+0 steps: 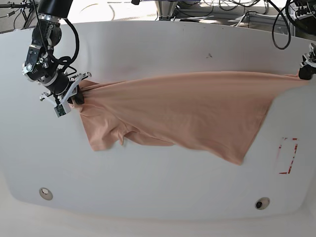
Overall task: Fold the T-shirt properly
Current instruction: 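Swing the held shirt away from the robot and lay it down, then release the left gripper and move it along the shirt edge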
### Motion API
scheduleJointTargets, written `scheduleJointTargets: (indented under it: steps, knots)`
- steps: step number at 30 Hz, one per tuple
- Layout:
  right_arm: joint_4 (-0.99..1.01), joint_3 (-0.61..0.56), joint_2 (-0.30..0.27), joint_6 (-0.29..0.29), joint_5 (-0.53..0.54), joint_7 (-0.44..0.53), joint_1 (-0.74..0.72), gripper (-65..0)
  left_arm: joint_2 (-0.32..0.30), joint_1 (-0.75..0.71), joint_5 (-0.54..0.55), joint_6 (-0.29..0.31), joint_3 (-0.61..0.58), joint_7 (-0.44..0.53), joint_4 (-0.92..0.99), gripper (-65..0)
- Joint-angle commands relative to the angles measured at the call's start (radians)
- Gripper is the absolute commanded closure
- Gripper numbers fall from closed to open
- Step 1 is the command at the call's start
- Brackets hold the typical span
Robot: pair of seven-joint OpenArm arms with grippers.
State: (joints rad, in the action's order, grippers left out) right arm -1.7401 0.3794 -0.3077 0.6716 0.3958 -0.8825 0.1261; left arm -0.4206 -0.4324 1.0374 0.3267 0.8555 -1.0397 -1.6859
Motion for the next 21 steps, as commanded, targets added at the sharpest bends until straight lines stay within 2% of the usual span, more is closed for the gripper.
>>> scheduleJointTargets:
  steps: [1,4,6,10,12,15,21]
  knots:
    - [-0.021,0.002,-0.014,-0.003,0.009,0.026,-0.007,-0.2,-0.027,-0.023,0.014,0.002,0.005,0.026,-0.013,0.0]
    - [-0.021,0.002,-0.012,-0.005,0.009,0.026,-0.007,-0.2,-0.028,-0.032,0.013,0.002,-0.008,0.023,-0.013,0.0]
    - [-0.021,0.005,0.0,-0.005,0.007,0.026,-0.01,-0.2,-0.033,-0.029,0.013,0.002,-0.031,0.008,-0.013,-3.2]
    - [-0.022,0.005,0.015,-0.008,-0.001,0.026,-0.013,-0.2,-0.073,-0.024,0.011,-0.002,-0.084,-0.046,-0.012,-16.8]
    - [-0.022,0.005,0.018,-0.008,-0.001,0.026,-0.015,0.0,-0.074,-0.015,0.011,-0.004,-0.103,-0.072,-0.012,-24.6]
    - [-0.022,0.003,0.018,-0.01,0.002,0.026,-0.027,0.0,-0.076,0.016,0.011,-0.004,-0.115,-0.11,-0.013,-32.5]
    - [-0.022,0.002,0.02,-0.011,0.007,0.026,-0.035,0.0,-0.08,0.051,-0.022,-0.001,-0.117,-0.17,-0.02,-32.9]
